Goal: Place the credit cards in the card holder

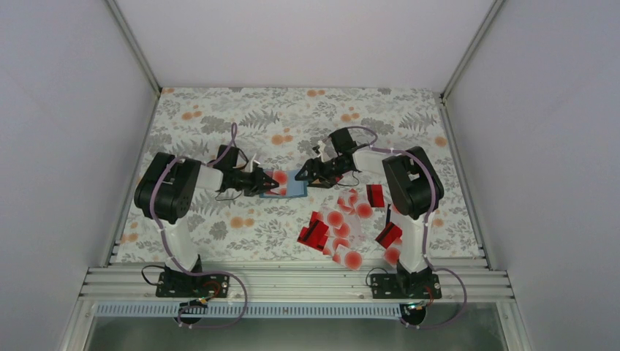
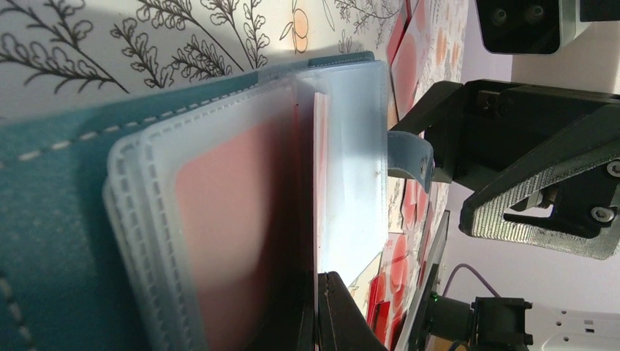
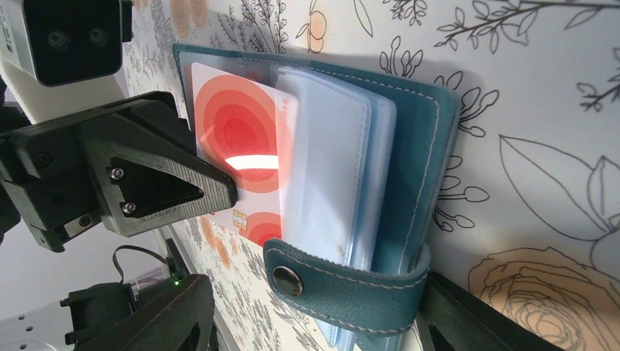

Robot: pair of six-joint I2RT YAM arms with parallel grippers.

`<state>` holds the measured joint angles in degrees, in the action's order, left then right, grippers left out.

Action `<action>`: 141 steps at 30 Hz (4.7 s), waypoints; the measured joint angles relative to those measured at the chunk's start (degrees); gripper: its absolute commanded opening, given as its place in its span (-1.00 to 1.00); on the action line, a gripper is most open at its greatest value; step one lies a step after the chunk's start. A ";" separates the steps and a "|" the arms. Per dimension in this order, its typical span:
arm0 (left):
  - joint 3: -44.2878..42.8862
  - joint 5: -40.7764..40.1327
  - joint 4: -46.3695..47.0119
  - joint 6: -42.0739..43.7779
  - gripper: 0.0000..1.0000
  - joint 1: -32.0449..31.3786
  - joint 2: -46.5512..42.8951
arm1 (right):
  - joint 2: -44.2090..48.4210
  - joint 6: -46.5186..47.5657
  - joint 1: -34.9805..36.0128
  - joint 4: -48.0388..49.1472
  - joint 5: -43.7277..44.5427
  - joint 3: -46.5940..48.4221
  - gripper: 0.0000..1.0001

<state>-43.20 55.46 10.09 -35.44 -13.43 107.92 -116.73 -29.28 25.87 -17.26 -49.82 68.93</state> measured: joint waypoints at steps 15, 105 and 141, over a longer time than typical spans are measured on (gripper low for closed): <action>0.72 -0.55 5.35 -5.79 -0.95 -1.33 0.59 | -0.02 0.24 0.04 0.02 -0.13 0.00 0.40; -19.12 -33.09 -38.42 16.59 0.83 -12.61 -5.27 | 0.44 -2.67 1.05 1.16 1.62 2.03 0.02; -20.68 -41.92 -43.56 19.96 0.71 -13.90 -5.88 | -2.51 -5.68 3.45 1.66 3.80 2.56 -0.14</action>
<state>-63.88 13.54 -33.47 -15.49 -27.33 102.04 -119.24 -34.96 29.32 -15.59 -46.02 71.48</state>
